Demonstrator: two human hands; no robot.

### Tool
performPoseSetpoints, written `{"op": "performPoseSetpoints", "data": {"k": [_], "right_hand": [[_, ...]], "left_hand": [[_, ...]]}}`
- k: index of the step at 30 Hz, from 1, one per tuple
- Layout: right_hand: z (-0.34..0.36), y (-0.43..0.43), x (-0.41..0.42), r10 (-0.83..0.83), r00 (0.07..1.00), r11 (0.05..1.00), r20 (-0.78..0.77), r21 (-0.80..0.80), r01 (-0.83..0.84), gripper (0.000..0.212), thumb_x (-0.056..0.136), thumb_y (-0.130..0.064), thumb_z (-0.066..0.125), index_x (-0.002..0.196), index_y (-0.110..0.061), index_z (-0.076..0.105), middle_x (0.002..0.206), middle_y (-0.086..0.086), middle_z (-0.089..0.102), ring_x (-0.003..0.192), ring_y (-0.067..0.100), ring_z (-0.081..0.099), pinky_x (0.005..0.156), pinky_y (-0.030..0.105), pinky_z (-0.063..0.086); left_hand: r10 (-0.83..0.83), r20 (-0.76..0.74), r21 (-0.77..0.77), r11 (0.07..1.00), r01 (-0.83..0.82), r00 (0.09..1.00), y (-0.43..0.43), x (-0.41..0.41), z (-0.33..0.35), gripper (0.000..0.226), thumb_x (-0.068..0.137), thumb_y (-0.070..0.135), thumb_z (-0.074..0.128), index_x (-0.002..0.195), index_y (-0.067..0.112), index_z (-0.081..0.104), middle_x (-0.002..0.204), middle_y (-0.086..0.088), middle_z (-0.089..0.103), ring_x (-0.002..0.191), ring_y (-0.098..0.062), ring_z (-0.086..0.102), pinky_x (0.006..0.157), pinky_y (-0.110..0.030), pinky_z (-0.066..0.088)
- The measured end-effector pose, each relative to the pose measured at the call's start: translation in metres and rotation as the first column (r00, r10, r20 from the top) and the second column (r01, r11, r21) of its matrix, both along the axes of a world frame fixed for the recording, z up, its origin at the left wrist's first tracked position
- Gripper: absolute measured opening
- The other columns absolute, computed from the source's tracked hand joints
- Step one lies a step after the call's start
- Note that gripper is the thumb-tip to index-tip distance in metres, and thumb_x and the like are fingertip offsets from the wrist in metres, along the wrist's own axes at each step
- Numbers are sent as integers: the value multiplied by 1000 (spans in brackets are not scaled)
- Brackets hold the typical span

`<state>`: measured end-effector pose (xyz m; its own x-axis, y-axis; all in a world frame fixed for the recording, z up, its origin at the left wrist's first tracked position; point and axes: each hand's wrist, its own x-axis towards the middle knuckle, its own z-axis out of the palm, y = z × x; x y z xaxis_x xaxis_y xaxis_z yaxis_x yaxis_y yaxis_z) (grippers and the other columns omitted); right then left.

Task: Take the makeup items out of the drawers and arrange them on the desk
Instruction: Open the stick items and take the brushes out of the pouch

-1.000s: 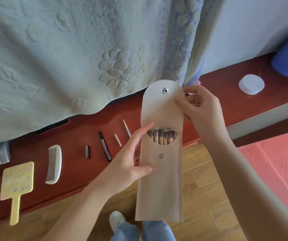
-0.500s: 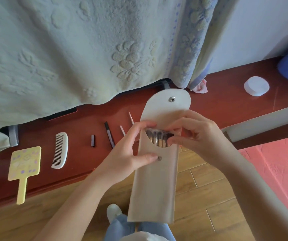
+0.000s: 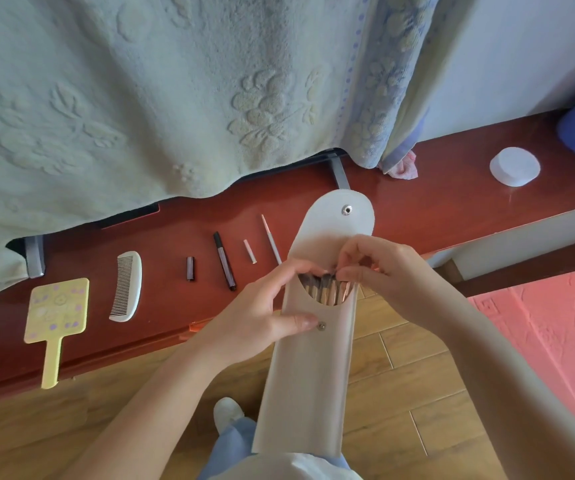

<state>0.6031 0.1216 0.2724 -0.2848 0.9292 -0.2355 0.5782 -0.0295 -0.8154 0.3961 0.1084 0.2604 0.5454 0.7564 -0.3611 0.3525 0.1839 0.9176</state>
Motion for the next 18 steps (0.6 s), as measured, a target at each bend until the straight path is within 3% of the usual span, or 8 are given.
{"op": "performPoseSetpoints", "data": {"k": [4,6,8,10,13,18], "right_hand": [[4,6,6,-132,991,990,-36,54,134,15,87,-13,60,78,-24,57,72,-9,66,60,0,57,58,16,48],[5,9,8,-218,962,974,-165,22,225,12,86,-9,62,81,-20,59,66,-9,67,54,4,55,46,15,43],[7,9,8,-306,895,952,-324,-109,285,10,85,-7,64,92,-14,62,65,-5,67,51,9,53,37,17,37],[7,8,10,-357,849,925,-390,-272,265,26,80,-11,68,105,-14,61,68,-2,67,53,11,54,35,19,36],[5,5,14,-340,855,881,-391,-450,145,41,73,-16,71,111,-11,59,64,-1,64,52,8,53,34,18,35],[-1,3,11,-261,915,883,-309,-460,97,23,80,-9,69,102,-6,65,69,4,61,53,8,49,36,17,30]], "left_hand": [[-29,-20,5,1000,29,999,-5,-1,-3,46,84,18,67,116,44,48,116,32,52,114,7,48,94,-19,46],[-21,9,-14,1000,21,1000,-9,-1,-4,45,84,18,67,118,41,48,117,30,52,115,5,48,98,-23,46],[-2,48,-21,1000,3,999,-11,0,-3,45,83,20,66,119,40,48,119,28,52,117,2,48,99,-25,44],[-6,73,-3,1000,6,997,-13,2,-2,51,84,18,65,125,41,44,123,30,50,120,4,45,99,-18,41],[-26,85,0,1000,26,996,-16,3,-4,57,87,12,62,129,43,41,126,31,48,121,6,43,93,-9,40],[26,71,5,1000,-26,997,-20,2,-13,53,79,27,66,125,40,44,122,27,51,119,-1,47,99,-25,44]]}}
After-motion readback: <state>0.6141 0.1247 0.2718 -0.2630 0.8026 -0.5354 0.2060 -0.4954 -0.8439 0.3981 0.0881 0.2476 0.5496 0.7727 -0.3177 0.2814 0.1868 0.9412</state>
